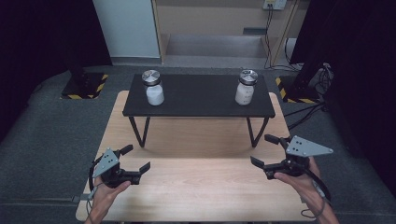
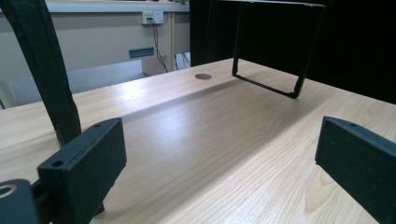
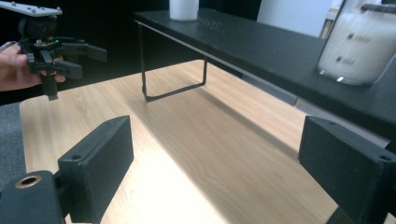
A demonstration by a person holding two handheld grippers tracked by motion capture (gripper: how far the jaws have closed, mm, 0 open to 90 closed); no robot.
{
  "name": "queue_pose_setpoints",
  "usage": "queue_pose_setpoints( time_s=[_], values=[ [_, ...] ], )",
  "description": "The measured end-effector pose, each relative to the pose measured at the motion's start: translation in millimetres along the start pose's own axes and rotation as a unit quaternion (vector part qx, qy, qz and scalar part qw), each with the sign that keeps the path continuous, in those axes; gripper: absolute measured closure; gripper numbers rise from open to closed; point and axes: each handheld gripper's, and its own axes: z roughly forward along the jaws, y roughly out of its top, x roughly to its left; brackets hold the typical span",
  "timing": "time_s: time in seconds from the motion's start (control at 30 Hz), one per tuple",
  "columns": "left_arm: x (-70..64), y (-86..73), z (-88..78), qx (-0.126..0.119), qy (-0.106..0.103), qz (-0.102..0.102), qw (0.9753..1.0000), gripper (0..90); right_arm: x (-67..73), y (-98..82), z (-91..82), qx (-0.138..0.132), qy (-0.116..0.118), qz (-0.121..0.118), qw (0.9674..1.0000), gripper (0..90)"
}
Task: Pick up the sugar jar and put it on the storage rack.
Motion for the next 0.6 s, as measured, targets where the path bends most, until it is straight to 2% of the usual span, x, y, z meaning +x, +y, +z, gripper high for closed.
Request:
queue_pose_setpoints(
  time_s=[0.1, 0.37, 0.6],
  values=[
    [-0.4, 0.5, 0.2, 0.001, -0.001, 0.003, 1.0000, 0.8, 1.8, -9.9, 4.3, 0.000, 0.004, 0.007, 1.0000, 10.3],
    [-0.3, 0.6, 0.4, 0.002, -0.002, 0.003, 1.0000, 0.8, 11.2, -33.6, 13.2, -0.001, -0.010, 0.013, 0.9999, 10.3],
    [-0.2, 0.6, 0.6, 0.003, -0.003, 0.003, 1.0000, 0.8, 16.2, -49.8, 19.9, -0.007, -0.012, 0.022, 0.9997, 10.3]
  ],
)
